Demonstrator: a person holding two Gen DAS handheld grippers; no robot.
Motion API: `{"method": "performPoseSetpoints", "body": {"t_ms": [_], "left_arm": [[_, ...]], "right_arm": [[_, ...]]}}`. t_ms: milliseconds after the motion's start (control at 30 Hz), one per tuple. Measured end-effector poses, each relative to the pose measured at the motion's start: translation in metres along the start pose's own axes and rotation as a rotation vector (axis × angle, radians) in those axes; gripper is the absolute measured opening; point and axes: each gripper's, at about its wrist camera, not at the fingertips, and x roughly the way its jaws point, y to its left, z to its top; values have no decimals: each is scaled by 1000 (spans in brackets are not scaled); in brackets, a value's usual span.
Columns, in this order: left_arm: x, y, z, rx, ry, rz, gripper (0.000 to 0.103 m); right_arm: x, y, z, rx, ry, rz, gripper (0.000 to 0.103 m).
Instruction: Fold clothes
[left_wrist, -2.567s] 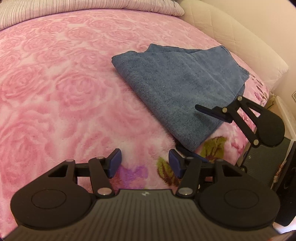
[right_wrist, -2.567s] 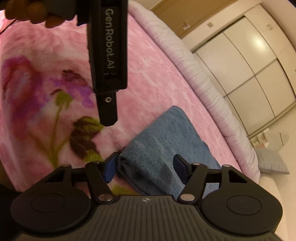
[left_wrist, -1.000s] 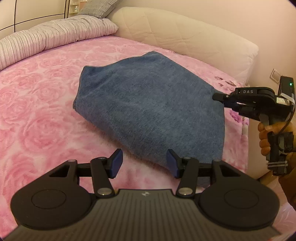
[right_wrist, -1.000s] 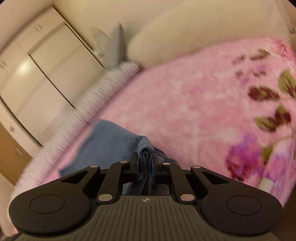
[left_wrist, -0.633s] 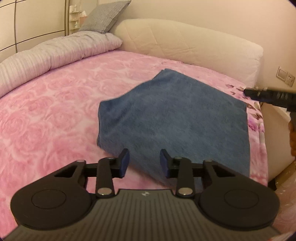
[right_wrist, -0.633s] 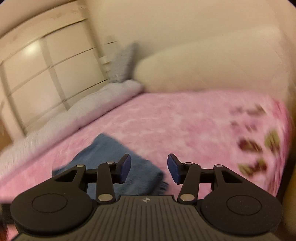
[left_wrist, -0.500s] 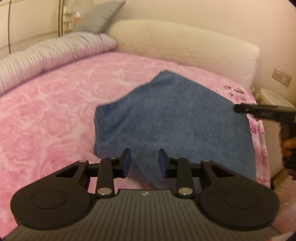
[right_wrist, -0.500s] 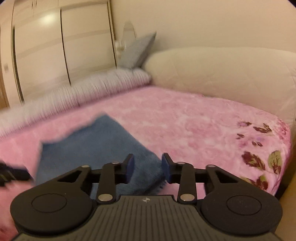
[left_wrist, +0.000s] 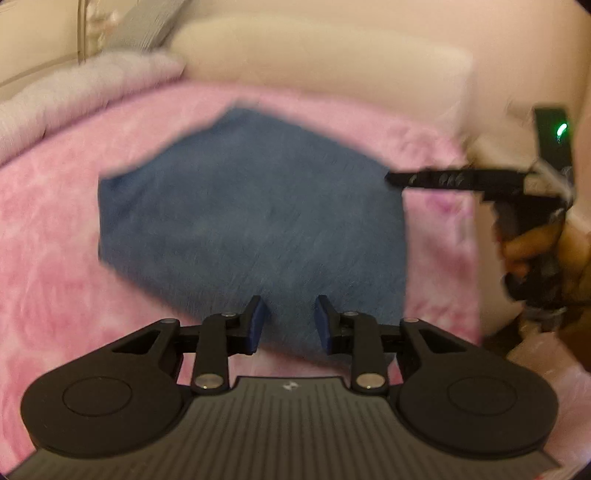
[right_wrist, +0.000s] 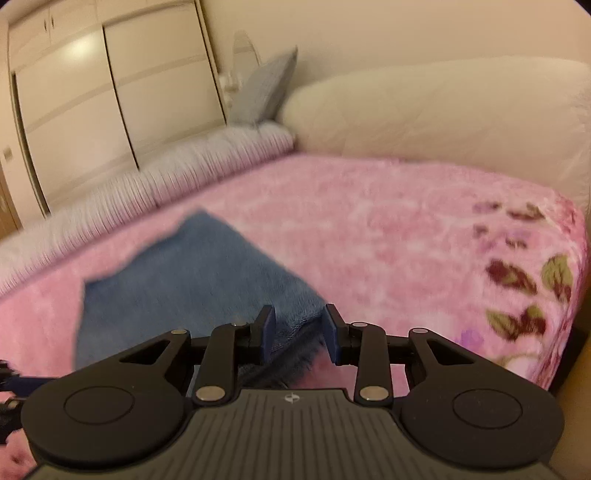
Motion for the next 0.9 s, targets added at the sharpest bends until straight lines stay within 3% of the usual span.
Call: {"method": "performPoseSetpoints", "body": {"t_ms": [100, 633, 767, 900], "left_arm": [[4, 8, 5, -55, 27, 3, 29], [6, 10, 8, -91, 49, 28, 30], [-12, 7, 8, -93, -17, 51, 26], [-2, 0, 0, -79, 38, 51, 27]], "right_arm": [[4, -2, -1, -1, 28, 0, 34], [3, 4, 1, -35, 57, -29, 34], [-17, 11, 2, -17, 16, -47, 35], [-39, 26, -13, -1, 0, 24, 35]]}}
